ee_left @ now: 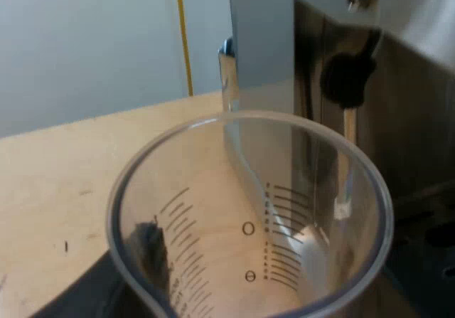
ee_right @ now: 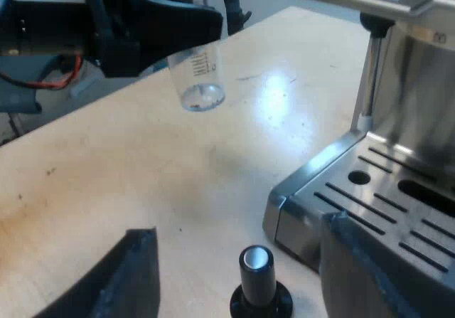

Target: Pour the beans into the coffee machine

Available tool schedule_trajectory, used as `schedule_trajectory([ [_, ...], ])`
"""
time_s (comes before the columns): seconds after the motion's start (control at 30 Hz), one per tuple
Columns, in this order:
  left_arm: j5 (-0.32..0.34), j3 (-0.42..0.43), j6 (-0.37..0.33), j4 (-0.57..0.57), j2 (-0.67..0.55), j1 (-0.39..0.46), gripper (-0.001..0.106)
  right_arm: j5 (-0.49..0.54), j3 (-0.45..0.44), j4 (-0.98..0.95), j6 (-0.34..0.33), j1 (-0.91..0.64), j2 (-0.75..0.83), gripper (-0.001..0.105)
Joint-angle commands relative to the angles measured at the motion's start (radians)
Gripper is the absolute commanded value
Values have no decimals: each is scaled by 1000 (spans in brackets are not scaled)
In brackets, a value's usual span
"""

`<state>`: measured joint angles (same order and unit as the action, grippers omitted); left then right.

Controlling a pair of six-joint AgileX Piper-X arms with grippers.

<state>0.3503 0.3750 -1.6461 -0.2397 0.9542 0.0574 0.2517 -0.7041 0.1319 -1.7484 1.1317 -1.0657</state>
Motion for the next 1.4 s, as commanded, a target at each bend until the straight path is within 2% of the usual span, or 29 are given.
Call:
schedule_trajectory([
  [0.03, -1, 1, -6, -83, 59, 1, 12, 0, -3, 18, -2, 1, -15, 52],
  [0.2, -7, 1, -22, -170, 138, 1, 12, 34, -3, 35, -2, 1, -47, 52],
  [0.33, -24, 1, -26, -186, 185, 1, 12, 61, -3, 50, -2, 1, -69, 53],
  [0.37, -24, 1, -26, -186, 191, 1, 12, 60, -3, 60, -2, 1, -86, 59],
  [0.5, -24, 1, -26, -186, 263, 1, 12, 60, -3, 74, -2, 1, -126, 68],
  [0.6, -24, 1, -26, -196, 303, 1, 12, 60, -3, 74, -2, 1, -153, 69],
  [0.87, -24, 1, -29, -341, 418, 1, 12, 84, -3, 79, 27, -2, -207, 69],
  [1.1, -24, 1, -29, -359, 484, 1, 12, 88, -3, 178, 26, -4, -249, 69],
  [1.27, -24, 1, -29, -359, 515, 1, 12, 88, -3, 210, 94, -12, -283, 69],
  [1.4, -24, 1, -32, -359, 520, 1, 12, 86, -3, 215, 93, -12, -302, 69],
])
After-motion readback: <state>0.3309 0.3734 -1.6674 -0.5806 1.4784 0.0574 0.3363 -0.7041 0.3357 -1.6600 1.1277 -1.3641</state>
